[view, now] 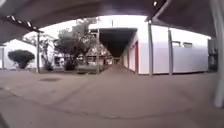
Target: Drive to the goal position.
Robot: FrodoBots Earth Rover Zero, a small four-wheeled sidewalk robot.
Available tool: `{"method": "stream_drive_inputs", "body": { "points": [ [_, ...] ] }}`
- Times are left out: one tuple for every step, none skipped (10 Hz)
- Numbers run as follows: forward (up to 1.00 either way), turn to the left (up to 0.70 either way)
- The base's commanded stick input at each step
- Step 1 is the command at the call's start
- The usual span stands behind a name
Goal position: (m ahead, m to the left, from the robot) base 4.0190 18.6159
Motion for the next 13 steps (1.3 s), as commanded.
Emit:
{"method": "stream_drive_inputs", "body": {
  "points": [
    [0.00, 0.00],
    [0.06, 0.00],
    [0.67, 0.00],
    [0.85, 0.00],
    [0.85, 0.04],
    [0.85, 0.34],
    [0.85, 0.34],
    [0.85, 0.34],
    [0.85, 0.34],
    [0.85, 0.34],
    [0.85, 0.34],
    [0.85, 0.34],
    [0.85, 0.34]
  ]
}}
